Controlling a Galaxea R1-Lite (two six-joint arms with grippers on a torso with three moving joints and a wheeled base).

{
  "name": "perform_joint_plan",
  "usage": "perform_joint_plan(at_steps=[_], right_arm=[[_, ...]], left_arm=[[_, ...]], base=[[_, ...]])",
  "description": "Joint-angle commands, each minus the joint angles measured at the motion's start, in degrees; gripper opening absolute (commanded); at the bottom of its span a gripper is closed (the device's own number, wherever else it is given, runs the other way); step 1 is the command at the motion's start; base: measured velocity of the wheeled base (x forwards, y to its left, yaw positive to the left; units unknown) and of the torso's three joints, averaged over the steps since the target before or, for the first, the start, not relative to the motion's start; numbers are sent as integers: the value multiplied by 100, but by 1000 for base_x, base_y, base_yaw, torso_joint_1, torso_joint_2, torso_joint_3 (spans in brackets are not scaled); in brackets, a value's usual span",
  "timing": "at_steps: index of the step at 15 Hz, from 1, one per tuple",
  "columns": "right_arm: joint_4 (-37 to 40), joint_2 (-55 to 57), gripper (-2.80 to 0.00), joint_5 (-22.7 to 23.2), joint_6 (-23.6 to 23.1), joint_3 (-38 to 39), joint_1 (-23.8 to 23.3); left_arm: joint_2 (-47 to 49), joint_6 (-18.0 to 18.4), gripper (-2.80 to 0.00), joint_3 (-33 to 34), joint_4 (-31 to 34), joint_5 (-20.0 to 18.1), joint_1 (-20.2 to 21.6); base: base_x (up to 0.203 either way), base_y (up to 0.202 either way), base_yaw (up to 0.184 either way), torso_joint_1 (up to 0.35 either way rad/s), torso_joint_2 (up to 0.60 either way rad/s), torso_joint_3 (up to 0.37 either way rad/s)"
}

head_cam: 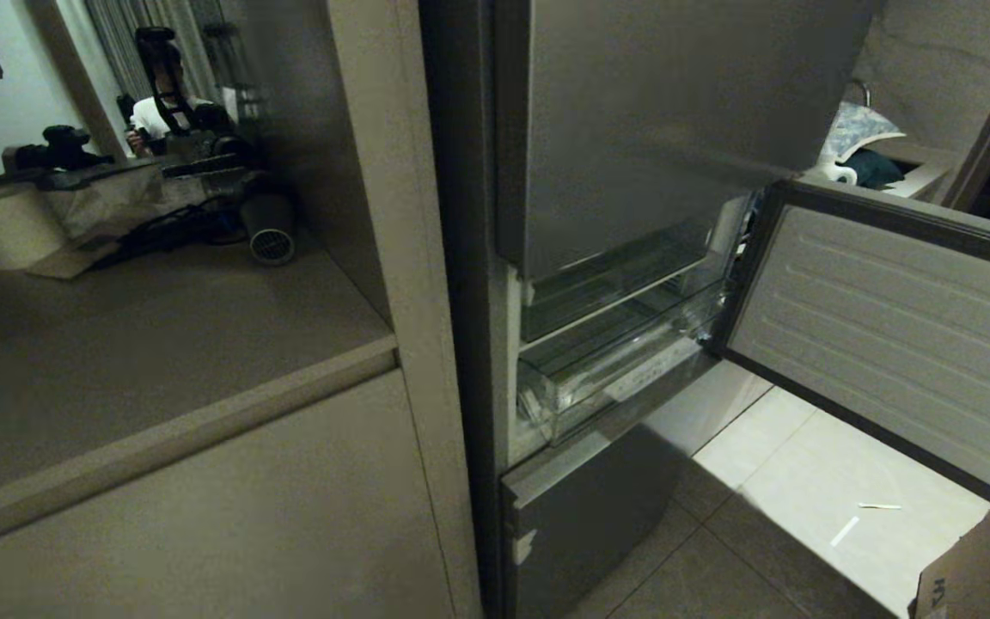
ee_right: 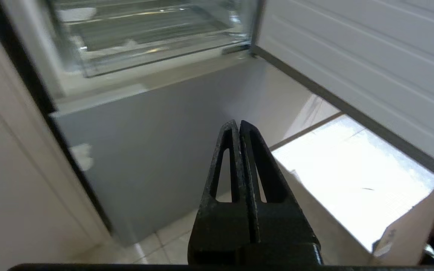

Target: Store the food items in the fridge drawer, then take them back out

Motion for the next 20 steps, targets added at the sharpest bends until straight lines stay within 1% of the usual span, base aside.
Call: perform_joint_plan(at_steps=[1,7,9,15,20], right_arm=[[-2,2,-280,4,7,70,0],[-2,6,-280,4,28,70,0],[-2,2,-280,13,33,70,0],[-2,8,-280,13,33,66,0],[-2,2,-280,13,42,62,0]], left_arm=[[9,-4,-280,-3,4,2,-2],[9,14,-280,-3,13,2,-2],[9,-4,-280,-3,4,2,-2],[9,-4,-280,-3,4,2,-2],[9,-4,-280,-3,4,2,-2]], base=[[0,-195,4,3,5,-2],[0,-194,3,3,3,6],[0,-115,1,2,-4,7],[9,0,0,-1,0,0],[187,0,0,6,3,3]])
